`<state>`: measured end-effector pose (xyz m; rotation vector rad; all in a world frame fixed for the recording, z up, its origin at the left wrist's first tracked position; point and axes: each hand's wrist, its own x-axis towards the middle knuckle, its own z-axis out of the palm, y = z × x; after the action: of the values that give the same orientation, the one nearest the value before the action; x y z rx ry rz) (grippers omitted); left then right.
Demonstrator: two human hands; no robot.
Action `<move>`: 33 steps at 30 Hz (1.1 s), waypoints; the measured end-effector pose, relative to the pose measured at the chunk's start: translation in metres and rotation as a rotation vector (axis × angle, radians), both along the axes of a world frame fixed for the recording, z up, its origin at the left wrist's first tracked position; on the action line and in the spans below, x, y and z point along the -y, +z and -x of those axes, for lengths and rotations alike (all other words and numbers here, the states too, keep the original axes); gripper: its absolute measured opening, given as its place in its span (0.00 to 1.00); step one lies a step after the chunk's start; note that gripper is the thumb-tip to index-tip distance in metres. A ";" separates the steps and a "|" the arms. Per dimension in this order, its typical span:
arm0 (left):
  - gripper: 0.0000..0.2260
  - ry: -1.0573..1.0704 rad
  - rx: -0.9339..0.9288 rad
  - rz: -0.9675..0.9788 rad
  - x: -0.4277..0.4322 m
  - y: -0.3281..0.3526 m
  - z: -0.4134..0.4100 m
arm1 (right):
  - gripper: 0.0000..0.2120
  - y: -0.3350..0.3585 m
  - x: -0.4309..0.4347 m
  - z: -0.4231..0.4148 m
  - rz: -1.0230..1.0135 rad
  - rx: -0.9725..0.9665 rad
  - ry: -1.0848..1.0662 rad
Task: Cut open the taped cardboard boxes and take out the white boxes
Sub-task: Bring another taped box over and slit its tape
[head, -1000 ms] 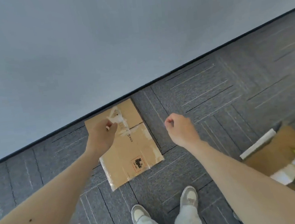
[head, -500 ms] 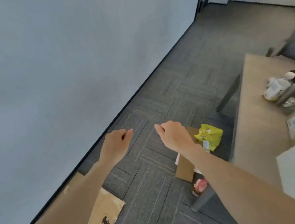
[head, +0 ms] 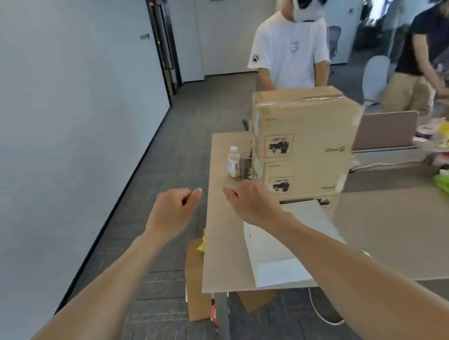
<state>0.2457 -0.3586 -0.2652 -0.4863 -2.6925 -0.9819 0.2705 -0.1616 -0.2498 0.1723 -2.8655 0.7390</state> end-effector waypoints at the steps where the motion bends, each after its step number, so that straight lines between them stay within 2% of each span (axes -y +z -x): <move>1: 0.24 -0.026 -0.008 0.007 -0.021 0.008 -0.001 | 0.22 0.007 -0.021 -0.007 0.007 -0.015 -0.017; 10: 0.24 -0.138 0.000 0.043 -0.155 0.050 0.005 | 0.21 0.026 -0.183 -0.028 0.032 0.004 -0.280; 15: 0.23 -0.166 -0.024 0.046 -0.201 0.068 0.034 | 0.16 0.036 -0.238 -0.002 -0.080 -0.028 -0.335; 18: 0.21 -0.163 -0.043 0.054 -0.222 0.073 0.068 | 0.12 0.041 -0.262 0.027 -0.019 -0.038 -0.326; 25: 0.18 -0.033 -0.198 0.084 -0.260 0.084 0.192 | 0.04 0.061 -0.313 0.127 -0.102 -0.124 -0.319; 27: 0.16 0.039 -0.226 0.070 -0.269 0.090 0.228 | 0.07 0.068 -0.328 0.163 -0.086 -0.156 -0.313; 30: 0.12 0.116 -0.161 0.111 -0.276 0.093 0.276 | 0.14 0.078 -0.346 0.210 -0.093 -0.202 -0.308; 33: 0.19 0.151 -0.003 0.176 -0.283 0.093 0.311 | 0.14 0.084 -0.363 0.245 -0.101 -0.225 -0.357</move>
<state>-0.0653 -0.0760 -0.1720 -0.3093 -2.7791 -0.7075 0.0258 0.2013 -0.1654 -0.2242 -2.6160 0.4718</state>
